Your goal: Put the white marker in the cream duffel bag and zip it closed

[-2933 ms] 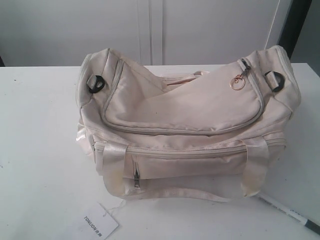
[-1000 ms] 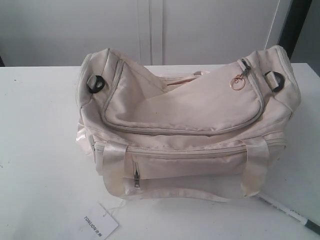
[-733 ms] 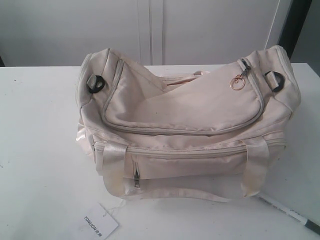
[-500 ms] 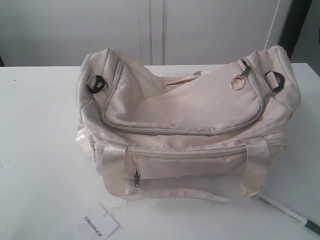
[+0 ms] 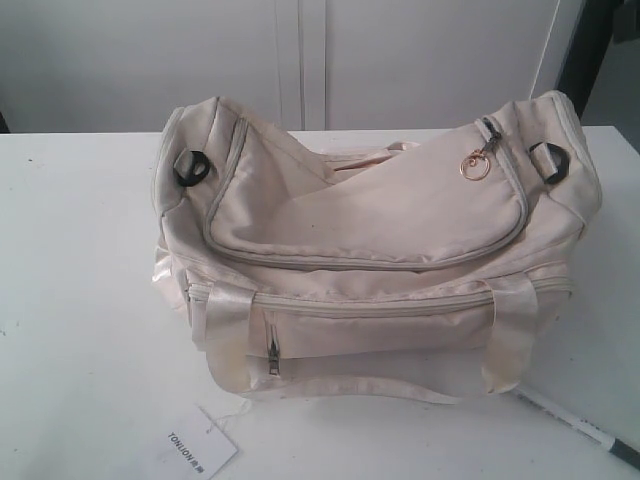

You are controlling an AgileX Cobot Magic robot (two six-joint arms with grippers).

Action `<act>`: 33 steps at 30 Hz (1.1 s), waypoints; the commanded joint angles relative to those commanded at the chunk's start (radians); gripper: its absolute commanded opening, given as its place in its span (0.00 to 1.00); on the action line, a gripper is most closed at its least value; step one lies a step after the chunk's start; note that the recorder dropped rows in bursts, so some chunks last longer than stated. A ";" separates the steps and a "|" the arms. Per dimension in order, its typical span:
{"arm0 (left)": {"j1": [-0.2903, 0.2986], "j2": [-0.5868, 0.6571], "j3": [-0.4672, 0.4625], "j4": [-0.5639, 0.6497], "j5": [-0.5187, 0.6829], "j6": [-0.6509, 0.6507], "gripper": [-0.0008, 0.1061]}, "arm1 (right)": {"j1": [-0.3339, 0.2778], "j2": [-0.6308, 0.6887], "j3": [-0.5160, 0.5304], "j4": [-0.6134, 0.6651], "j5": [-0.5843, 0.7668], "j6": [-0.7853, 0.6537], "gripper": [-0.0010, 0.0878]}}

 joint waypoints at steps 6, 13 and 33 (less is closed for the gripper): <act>0.000 0.000 0.000 0.000 0.000 0.000 0.01 | 0.000 0.000 0.000 0.001 -0.002 -0.009 0.01; 0.000 0.000 0.000 0.000 0.000 0.000 0.01 | 0.000 0.071 -0.069 0.001 0.028 -0.020 0.01; 0.000 0.000 0.000 0.000 0.000 0.000 0.01 | 0.000 0.244 -0.189 0.001 0.004 -0.020 0.01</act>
